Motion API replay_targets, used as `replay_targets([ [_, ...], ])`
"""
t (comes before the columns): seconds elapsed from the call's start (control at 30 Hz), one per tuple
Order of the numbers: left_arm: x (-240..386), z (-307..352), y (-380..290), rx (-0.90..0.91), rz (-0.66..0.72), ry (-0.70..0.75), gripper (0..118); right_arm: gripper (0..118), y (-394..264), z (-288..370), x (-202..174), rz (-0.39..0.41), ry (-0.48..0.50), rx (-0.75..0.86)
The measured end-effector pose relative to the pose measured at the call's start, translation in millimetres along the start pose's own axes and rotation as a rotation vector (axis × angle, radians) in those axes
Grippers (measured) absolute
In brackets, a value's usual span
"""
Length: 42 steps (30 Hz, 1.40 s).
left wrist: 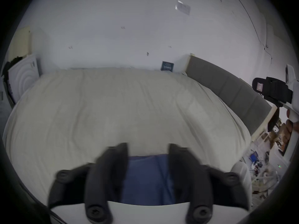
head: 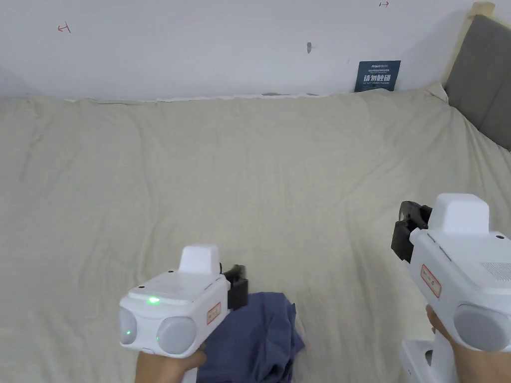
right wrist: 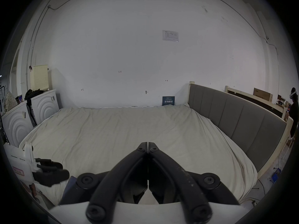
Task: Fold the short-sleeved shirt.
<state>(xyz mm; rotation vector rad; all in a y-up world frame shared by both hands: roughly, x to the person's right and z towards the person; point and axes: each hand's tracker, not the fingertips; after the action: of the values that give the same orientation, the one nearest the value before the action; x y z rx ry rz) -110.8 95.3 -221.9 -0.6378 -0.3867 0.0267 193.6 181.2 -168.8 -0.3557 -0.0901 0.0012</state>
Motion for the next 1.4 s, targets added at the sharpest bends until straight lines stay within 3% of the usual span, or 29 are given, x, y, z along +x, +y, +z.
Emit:
replay_targets([
  [0.23,-6.7,-30.0,-37.5,-0.085,0.005,0.013,0,2,-2.7,-1.0,-2.2,-0.002,0.014,-0.007],
  [0.53,59.9,-76.2,-69.7,-0.191,-0.065,-0.087,0,2,-10.2,-5.8,14.3,-0.01,-0.01,-0.031],
  [0.7,80.5,-112.2,-101.5,-0.327,-0.124,-0.069,0,2,-13.7,-7.9,20.6,-0.014,-0.022,-0.045],
  [0.77,83.7,-111.8,-112.3,-0.241,-0.143,-0.046,0,2,-14.0,-8.0,21.1,-0.013,-0.024,-0.05],
  [0.97,83.7,-95.4,-96.1,-0.233,-0.153,-0.059,0,2,-13.2,-5.1,18.4,-0.014,-0.018,-0.049],
  [1.13,73.6,-39.9,-47.3,0.013,-0.096,-0.101,0,2,-5.5,3.6,10.5,-0.012,0.0,-0.018],
  [1.4,37.1,38.3,40.6,0.322,-0.105,0.002,0,2,10.7,19.0,-8.4,0.004,0.026,0.075],
])
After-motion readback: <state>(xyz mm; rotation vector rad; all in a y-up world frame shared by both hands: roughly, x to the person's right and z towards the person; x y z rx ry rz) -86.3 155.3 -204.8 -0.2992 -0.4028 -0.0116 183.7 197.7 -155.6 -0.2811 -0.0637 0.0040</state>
